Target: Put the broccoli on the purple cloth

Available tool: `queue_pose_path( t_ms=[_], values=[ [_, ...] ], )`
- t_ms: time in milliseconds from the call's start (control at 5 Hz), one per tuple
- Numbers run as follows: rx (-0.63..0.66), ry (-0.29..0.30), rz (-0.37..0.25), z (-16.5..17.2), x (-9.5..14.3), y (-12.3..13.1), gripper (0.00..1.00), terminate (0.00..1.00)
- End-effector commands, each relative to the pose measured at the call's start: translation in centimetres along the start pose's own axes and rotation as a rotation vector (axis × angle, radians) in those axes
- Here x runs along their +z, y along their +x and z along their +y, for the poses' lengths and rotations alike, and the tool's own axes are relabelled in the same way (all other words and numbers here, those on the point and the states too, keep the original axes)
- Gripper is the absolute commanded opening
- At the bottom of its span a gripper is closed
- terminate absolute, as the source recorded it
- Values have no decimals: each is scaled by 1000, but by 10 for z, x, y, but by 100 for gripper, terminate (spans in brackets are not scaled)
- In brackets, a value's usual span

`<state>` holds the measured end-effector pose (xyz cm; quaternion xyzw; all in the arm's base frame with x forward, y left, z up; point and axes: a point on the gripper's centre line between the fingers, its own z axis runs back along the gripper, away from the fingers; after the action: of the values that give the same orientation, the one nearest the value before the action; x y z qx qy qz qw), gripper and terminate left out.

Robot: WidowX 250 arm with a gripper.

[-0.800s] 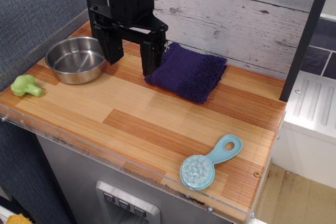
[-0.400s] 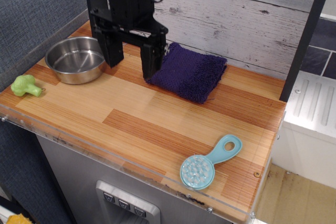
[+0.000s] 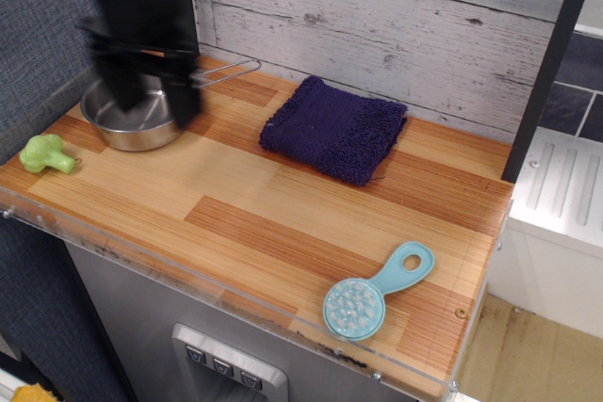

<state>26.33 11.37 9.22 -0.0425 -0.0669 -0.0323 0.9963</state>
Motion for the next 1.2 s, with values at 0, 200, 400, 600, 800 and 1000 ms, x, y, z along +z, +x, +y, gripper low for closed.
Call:
queue_pose_path(
  t_ms=[0,200,400,600,800,1000],
  values=[
    [14,132,-28,68,-7,-20,100,0],
    [27,185,-22,82,-26,-27,100,0],
    [36,216,-6,94,-32,-31,100,0],
    [35,224,-3,104,-31,-29,100,0],
    [29,222,8,107,-34,-27,100,0],
    [15,214,47,105,-48,-27,100,0]
  ],
)
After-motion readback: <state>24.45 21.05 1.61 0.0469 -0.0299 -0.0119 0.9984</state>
